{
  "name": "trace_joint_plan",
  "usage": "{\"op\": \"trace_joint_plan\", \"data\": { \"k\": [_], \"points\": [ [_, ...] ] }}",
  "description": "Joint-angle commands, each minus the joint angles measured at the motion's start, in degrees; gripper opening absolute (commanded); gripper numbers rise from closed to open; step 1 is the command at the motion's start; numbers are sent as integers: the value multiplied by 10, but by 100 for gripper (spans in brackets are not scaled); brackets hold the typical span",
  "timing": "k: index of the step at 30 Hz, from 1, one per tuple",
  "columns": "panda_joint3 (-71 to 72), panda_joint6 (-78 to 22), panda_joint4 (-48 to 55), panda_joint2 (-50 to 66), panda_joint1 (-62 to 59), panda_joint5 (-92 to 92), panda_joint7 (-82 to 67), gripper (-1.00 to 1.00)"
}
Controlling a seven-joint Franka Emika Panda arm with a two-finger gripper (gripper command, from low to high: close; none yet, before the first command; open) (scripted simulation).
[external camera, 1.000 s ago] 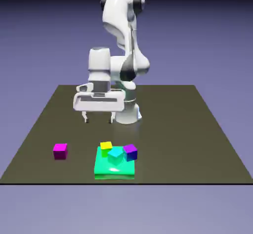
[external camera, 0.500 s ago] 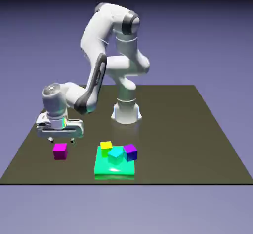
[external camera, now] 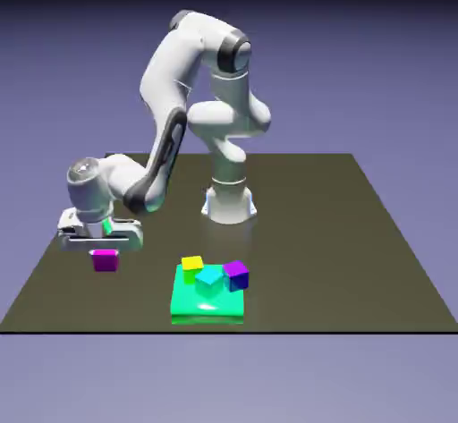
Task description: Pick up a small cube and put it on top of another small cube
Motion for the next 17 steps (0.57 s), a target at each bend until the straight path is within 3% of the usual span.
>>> {"op": "trace_joint_plan", "data": {
  "k": [1, 8, 14, 15, 17],
  "points": [
    [21, -17, 1, -20, 17, -17, 23, -100],
    [164, -136, 10, -158, 134, -129, 178, -100],
    [170, -33, -30, -93, 123, -111, 166, -100],
    [170, -33, -30, -93, 123, -111, 166, 100],
    [168, -58, -20, -109, 126, -116, 169, 100]
  ]
}}
